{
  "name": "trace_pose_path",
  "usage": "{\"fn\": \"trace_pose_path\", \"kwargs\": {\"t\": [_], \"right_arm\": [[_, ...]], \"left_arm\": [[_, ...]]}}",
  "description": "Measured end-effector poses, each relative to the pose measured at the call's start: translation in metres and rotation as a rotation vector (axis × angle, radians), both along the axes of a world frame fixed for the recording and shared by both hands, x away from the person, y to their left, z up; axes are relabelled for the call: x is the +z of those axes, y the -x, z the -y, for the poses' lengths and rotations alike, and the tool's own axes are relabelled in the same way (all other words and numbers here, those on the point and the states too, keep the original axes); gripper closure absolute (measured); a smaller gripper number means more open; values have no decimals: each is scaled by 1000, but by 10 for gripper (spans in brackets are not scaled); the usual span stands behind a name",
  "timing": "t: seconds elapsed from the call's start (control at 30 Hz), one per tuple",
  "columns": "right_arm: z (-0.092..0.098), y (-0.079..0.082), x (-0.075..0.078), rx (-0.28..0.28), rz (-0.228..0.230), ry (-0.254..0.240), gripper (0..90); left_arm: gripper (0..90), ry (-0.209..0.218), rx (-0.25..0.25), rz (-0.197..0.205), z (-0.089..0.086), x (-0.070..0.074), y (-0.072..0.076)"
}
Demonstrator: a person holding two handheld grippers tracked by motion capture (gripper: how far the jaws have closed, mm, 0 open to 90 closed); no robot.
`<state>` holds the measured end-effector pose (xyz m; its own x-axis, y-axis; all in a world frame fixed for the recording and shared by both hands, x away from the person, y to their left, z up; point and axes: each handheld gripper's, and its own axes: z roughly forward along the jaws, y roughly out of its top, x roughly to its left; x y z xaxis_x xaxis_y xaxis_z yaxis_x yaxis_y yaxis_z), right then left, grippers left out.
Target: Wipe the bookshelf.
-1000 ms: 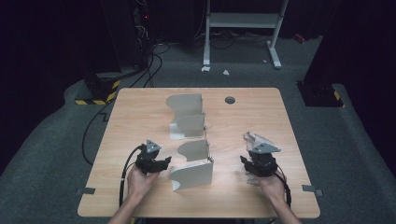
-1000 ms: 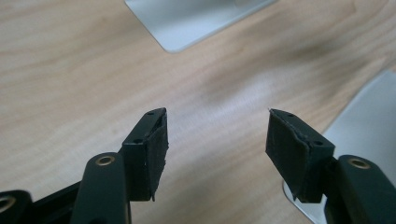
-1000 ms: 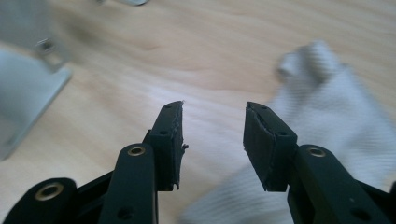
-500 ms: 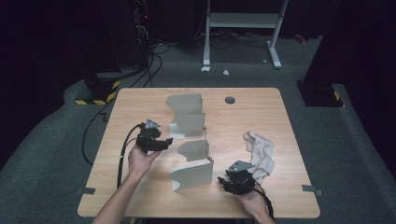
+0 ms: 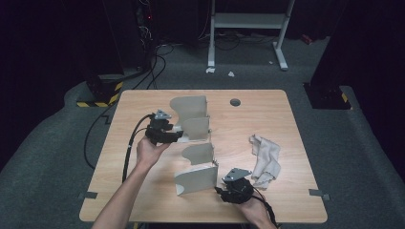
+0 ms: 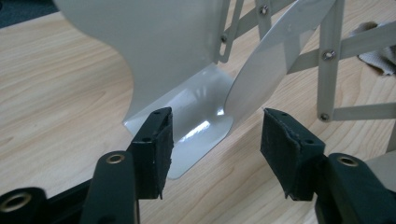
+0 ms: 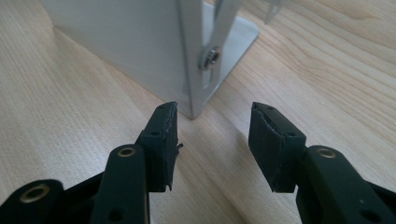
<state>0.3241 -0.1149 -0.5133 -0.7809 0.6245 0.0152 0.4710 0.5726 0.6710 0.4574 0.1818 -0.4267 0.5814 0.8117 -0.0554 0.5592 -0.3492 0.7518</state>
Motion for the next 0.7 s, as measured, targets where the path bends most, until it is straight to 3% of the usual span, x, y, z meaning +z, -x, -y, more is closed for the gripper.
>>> {"fn": "trace_pose_path", "kwargs": {"t": [0.07, 0.17, 0.3, 0.7], "right_arm": [[-1, 0, 0, 3, 0, -8, 525], [-3, -1, 1, -1, 3, -18, 525], [-3, -1, 2, -7, 4, -23, 521], [-3, -2, 2, -13, 1, -24, 516]], "left_arm": [[475, 4, -22, 8, 4, 2, -1], [535, -24, -46, -1, 11, 2, -6], [582, -16, -54, -8, 13, 2, -9], [733, -46, -80, -8, 20, -1, -13]]}}
